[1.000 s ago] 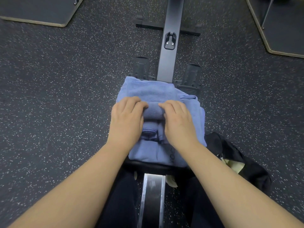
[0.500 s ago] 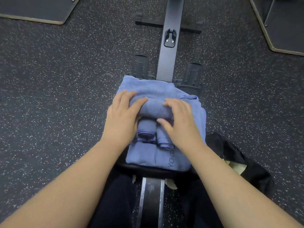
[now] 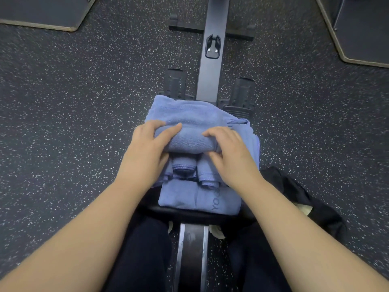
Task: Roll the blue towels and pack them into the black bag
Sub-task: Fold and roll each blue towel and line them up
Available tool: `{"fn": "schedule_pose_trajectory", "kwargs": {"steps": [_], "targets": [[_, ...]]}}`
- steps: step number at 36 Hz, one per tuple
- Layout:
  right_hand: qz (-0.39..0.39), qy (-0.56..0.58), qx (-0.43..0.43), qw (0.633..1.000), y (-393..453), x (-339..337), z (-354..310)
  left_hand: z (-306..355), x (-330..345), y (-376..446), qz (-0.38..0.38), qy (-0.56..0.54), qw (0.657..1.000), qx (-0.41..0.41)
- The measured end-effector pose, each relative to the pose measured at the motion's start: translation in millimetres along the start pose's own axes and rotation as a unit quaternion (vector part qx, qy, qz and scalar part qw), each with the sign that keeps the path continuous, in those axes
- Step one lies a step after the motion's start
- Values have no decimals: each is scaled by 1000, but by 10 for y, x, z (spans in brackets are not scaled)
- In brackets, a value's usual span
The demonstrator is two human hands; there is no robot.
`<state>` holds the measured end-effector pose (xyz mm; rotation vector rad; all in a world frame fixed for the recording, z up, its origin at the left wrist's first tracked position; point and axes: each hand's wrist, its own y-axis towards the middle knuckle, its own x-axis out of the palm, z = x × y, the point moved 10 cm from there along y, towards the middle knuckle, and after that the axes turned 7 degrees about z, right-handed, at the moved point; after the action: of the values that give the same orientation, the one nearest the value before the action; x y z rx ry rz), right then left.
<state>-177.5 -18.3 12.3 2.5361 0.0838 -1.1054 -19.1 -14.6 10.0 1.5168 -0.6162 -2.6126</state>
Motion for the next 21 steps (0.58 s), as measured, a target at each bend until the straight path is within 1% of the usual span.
{"fn": "schedule_pose_trajectory", "kwargs": {"steps": [3,9,11,16,18,21], "targets": [[-16,1,3,1000,-38,-18,-37,15,-47,-63,-11,0,1000,6],[-62,-5,18,998,-146,-23,-64,19,-34,-187,-71,-27,997,6],[-72,-3,18,997,-182,-26,-66,19,-45,-227,-79,-35,996,6],[-97,0,32,995,-239,15,-63,22,-86,-277,-80,-39,996,3],[-93,4,37,995,-228,22,-56,31,-97,-266,-70,-31,997,6],[-79,10,70,994,-203,19,-11,40,-130,-257,-39,-8,999,1]]}}
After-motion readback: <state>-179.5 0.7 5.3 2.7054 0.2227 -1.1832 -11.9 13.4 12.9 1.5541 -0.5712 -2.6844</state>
